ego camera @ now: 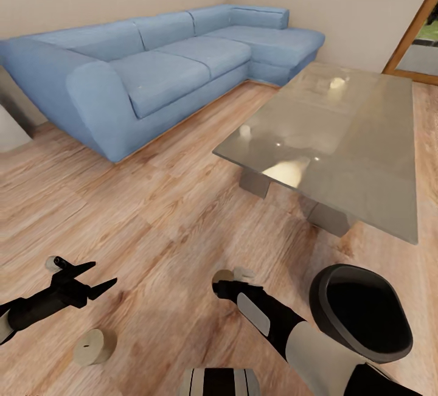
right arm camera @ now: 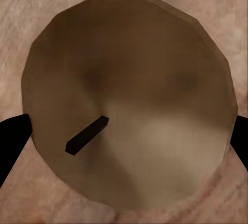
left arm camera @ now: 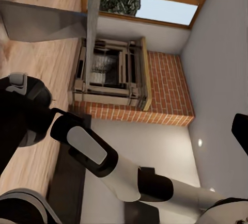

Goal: Place each of the two pumpkins and all three candles from the living room inside a cabinet in the living room (use any cabinet), then make sure every cabinet is closed, and position the cauldron so it is next to a table in the living room.

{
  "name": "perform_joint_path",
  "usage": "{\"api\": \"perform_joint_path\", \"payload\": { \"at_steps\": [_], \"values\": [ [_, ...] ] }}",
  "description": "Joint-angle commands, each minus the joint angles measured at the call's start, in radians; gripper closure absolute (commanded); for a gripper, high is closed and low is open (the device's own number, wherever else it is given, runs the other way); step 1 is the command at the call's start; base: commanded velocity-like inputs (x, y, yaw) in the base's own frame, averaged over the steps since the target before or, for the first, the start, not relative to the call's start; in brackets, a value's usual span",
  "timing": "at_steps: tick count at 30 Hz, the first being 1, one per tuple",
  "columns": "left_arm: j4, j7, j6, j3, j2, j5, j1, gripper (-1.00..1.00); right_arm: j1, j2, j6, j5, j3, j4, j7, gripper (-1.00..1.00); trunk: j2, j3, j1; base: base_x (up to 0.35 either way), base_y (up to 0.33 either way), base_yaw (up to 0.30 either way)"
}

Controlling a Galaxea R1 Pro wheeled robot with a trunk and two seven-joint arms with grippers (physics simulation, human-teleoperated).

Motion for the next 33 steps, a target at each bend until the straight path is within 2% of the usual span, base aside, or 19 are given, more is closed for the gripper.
{"api": "perform_joint_path", "payload": {
  "at_steps": [1,9,19,21,22,24,25,31,33],
  "values": [
    [0.001,-0.004,0.01,-0.005,0.001,0.004,-0.001,-1.0,-0.001,-0.001,0.002,-0.009,0.006,-0.002,-0.008,1.0,0.0,0.003,-0.001,-0.011,0.0,0.218],
    [0.001,-0.004,0.01,-0.005,0.001,0.004,-0.001,-1.0,-0.001,-0.001,0.003,-0.008,0.006,-0.003,-0.011,1.0,0.002,0.034,-0.004,-0.202,0.0,0.275],
    [-0.003,0.008,0.01,-0.004,0.001,-0.006,-0.001,-1.0,-0.001,-0.001,0.004,-0.009,0.006,-0.002,-0.012,1.0,0.004,0.073,-0.009,-0.023,0.0,0.261],
    [-0.004,0.012,0.01,-0.003,0.001,-0.031,-0.002,-1.0,-0.001,-0.002,0.003,-0.009,0.006,-0.002,-0.012,1.0,0.005,0.081,-0.01,-0.001,0.0,0.063],
    [-0.002,0.013,0.01,0.0,0.001,-0.054,-0.002,-1.0,-0.001,-0.002,0.003,-0.009,0.006,-0.002,-0.012,1.0,0.005,0.085,-0.01,0.0,0.0,0.031],
    [-0.001,0.014,0.01,0.005,0.001,-0.11,-0.003,-1.0,-0.001,-0.002,0.003,-0.009,0.006,-0.003,-0.01,1.0,0.005,0.092,-0.011,0.0,0.0,0.017],
    [0.0,0.014,0.01,0.01,0.001,-0.158,-0.003,-1.0,-0.001,-0.002,0.004,-0.009,0.006,-0.003,-0.008,1.0,0.006,0.096,-0.011,0.0,0.0,0.003],
    [0.001,0.02,0.01,0.013,0.012,-0.179,-0.006,-1.0,-0.001,-0.001,0.004,-0.009,0.006,-0.004,-0.007,1.0,0.007,0.119,-0.014,0.0,0.0,0.001],
    [0.002,0.051,0.01,0.013,0.017,-0.181,-0.006,-1.0,-0.001,-0.002,0.004,-0.009,0.006,-0.004,-0.008,1.0,0.007,0.127,-0.015,0.0,0.0,0.0]
  ]
}}
